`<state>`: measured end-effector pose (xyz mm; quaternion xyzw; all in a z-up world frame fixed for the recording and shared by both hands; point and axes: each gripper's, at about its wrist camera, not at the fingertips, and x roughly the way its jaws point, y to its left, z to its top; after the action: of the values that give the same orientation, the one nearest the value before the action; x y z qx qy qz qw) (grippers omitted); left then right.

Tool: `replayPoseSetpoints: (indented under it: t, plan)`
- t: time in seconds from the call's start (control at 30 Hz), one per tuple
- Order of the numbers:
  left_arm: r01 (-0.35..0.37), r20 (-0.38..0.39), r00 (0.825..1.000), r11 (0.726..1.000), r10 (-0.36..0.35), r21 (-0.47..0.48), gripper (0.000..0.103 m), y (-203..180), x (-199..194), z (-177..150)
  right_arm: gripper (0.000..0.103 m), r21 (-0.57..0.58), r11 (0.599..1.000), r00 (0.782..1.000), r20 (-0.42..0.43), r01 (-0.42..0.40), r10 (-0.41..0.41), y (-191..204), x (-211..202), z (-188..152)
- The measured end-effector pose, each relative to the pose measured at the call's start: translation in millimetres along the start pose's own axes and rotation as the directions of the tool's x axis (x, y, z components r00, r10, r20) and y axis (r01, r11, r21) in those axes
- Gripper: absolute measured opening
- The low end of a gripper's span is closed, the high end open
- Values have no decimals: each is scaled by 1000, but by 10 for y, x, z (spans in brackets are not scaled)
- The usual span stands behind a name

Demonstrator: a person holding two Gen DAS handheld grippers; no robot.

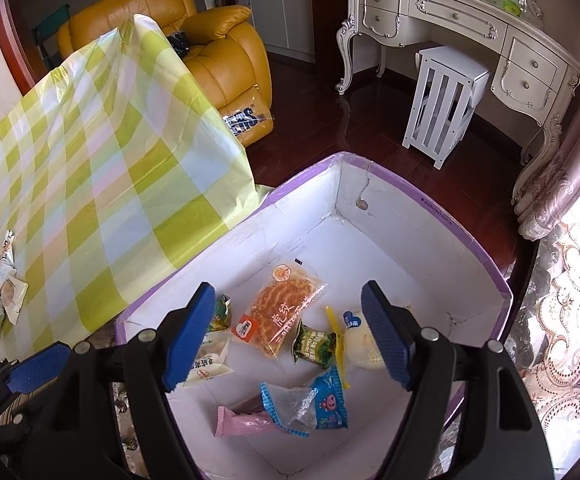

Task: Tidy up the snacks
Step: 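Move both open tools back over the snacks on the table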

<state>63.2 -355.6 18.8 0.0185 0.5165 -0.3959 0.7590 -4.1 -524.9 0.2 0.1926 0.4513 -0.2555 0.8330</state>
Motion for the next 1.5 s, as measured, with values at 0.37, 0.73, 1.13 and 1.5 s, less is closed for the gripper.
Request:
replayPoseSetpoints:
  t: [0.37, 0.73, 1.13, 1.5]
  plan:
    - [-95, 98, 990, 995, 99, -39, 50, 279, -268, 86, 76, -35, 998, 999, 10, -48, 49, 297, -89, 14]
    - [-149, 170, 970, 978, 173, -146, 50, 792, -593, 89, 76, -106, 986, 992, 5, -126, 127, 827, -153, -2]
    - [-186, 214, 943, 938, 253, -291, 50, 1412, -920, 21, 76, -192, 960, 979, -12, -203, 205, 1439, -227, -47]
    - [-187, 234, 920, 878, 314, -440, 55, 1996, -1225, -124, 77, -288, 921, 965, -43, -262, 260, 2007, -204, -126]
